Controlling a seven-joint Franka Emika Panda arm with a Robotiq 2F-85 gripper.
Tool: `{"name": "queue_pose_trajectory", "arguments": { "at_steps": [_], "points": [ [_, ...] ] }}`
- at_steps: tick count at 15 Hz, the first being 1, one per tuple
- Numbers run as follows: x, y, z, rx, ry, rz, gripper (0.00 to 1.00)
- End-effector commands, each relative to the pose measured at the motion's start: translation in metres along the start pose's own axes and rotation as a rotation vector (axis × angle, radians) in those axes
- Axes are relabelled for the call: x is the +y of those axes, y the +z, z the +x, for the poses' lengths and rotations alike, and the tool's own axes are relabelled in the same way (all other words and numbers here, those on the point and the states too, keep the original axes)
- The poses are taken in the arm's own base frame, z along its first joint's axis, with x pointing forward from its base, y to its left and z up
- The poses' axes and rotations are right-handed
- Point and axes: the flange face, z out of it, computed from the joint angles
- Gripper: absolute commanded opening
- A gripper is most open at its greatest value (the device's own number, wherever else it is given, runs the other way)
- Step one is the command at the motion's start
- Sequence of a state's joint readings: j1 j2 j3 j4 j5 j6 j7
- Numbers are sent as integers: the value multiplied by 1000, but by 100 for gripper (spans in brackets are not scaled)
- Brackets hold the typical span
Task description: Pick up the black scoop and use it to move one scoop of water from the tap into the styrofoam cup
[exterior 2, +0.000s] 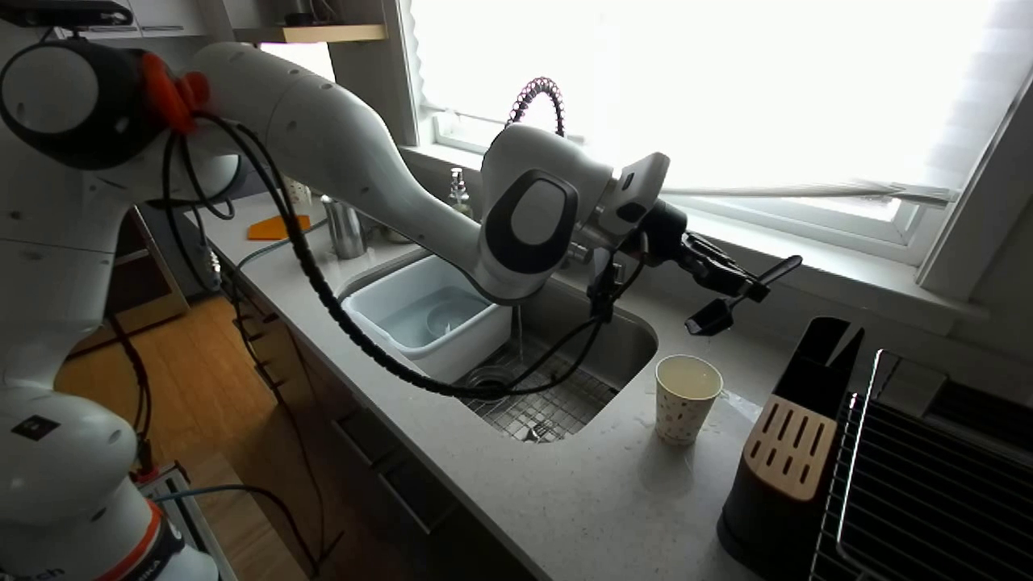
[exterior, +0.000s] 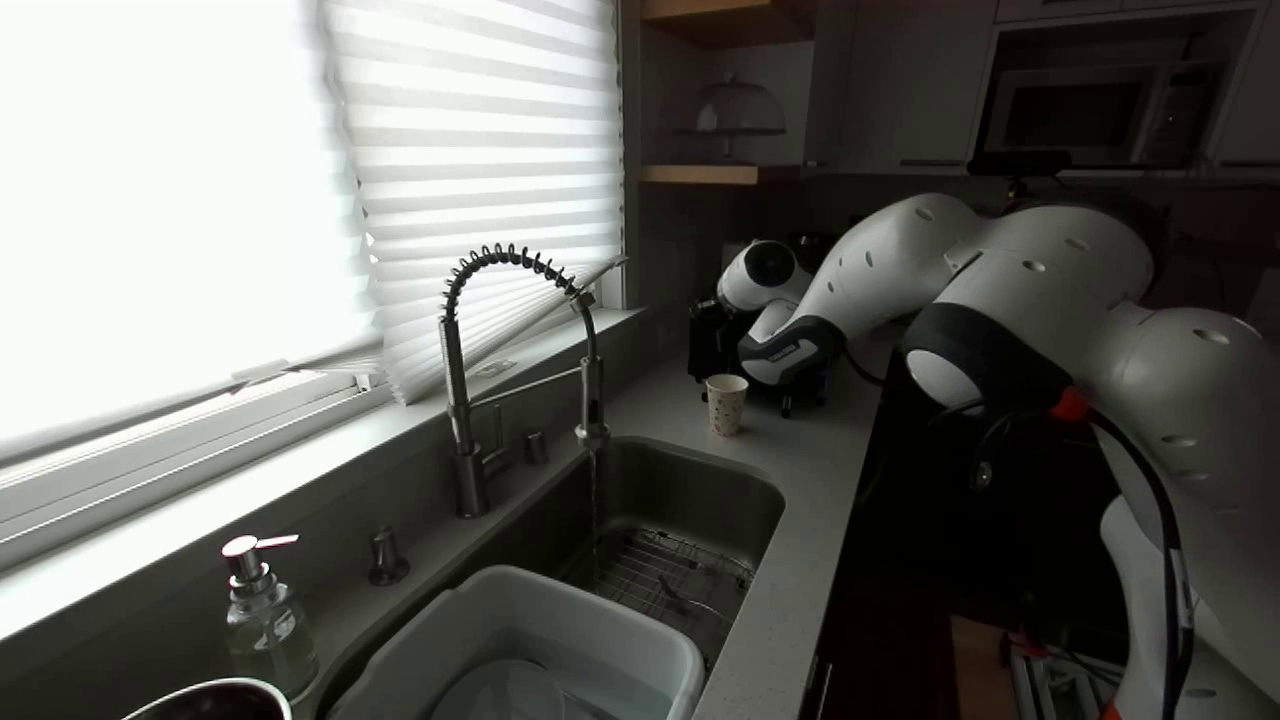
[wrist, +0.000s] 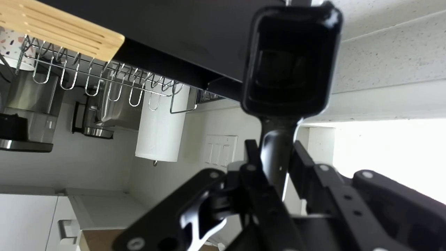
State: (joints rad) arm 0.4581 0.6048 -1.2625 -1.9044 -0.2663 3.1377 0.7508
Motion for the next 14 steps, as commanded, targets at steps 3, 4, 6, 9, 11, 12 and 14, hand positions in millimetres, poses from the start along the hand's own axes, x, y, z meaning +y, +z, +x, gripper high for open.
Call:
{"name": "queue_pose_trajectory", "arguments": {
  "at_steps": [3,4,6,9,11,12,14],
  "points": [
    [1,-8,-7,54,0,-5,6],
    [1,-9,-7,65,-5,-4,6],
    [0,-11,-6,80,-11,-3,6],
    [0,-14,-6,103,-20,-3,6],
    [0,-15,-7,114,-21,-2,6],
    [0,-16,-7,118,-21,-2,6],
    [-1,-18,-8,125,-21,2,6]
  ]
}}
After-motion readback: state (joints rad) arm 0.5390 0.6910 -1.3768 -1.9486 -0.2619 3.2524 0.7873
